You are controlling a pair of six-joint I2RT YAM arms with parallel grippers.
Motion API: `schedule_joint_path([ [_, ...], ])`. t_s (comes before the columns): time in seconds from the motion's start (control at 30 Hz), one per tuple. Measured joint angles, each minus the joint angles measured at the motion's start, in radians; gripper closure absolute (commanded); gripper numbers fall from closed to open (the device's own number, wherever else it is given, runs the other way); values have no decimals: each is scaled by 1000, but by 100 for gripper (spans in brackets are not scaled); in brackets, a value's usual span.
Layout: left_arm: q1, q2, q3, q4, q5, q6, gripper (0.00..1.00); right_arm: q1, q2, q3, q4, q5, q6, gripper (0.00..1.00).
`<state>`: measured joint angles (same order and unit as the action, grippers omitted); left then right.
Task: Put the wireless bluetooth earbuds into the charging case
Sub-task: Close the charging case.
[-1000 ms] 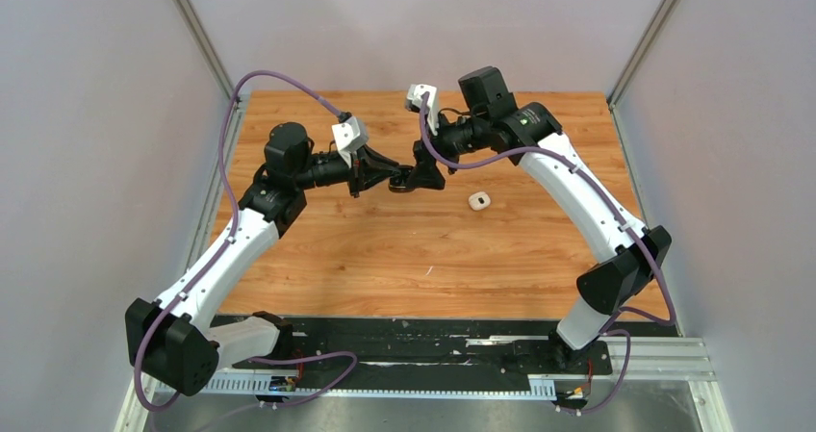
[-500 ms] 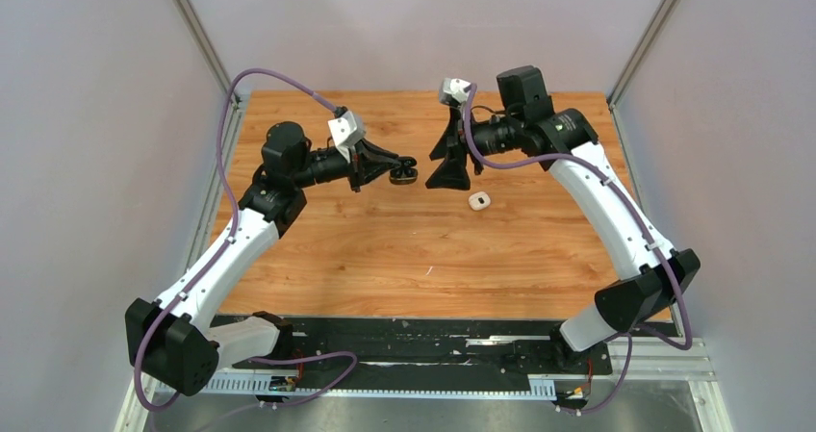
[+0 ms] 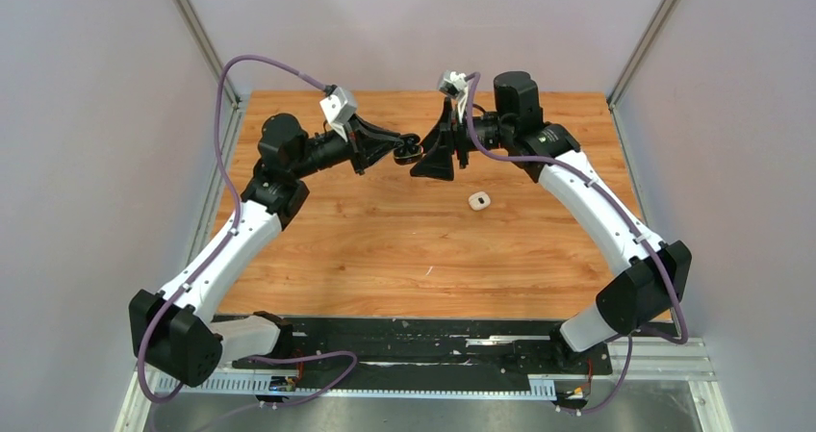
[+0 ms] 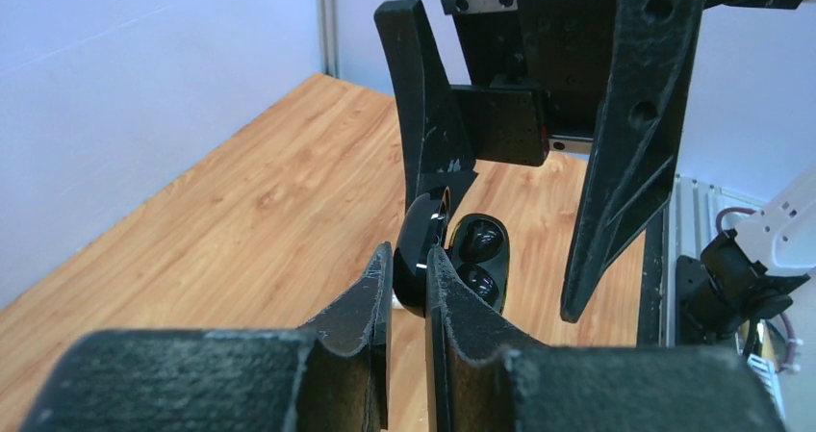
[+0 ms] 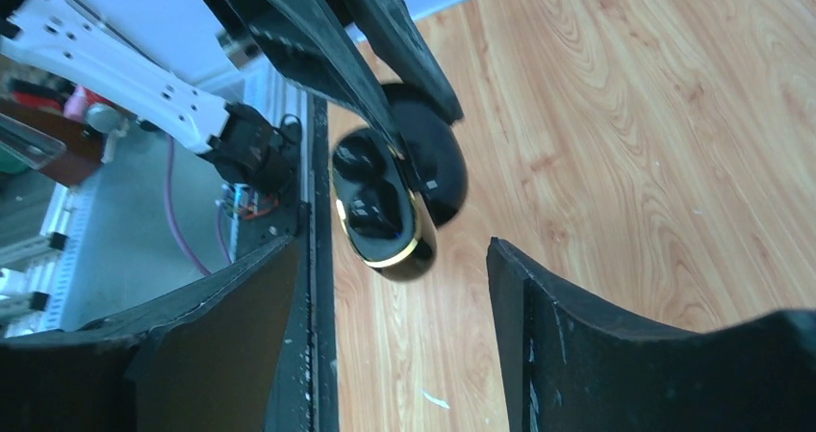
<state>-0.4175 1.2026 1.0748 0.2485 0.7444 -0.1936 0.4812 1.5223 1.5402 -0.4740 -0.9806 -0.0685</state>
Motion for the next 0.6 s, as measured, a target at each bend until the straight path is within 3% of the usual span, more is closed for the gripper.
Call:
schedule_joint_path([
  [0.27, 0, 31, 2, 13, -24, -90, 100, 0, 32, 31, 119, -43, 158, 44],
  [0.6, 3, 32, 5, 25, -51, -166, 100, -7, 46, 32, 144, -41, 200, 56],
])
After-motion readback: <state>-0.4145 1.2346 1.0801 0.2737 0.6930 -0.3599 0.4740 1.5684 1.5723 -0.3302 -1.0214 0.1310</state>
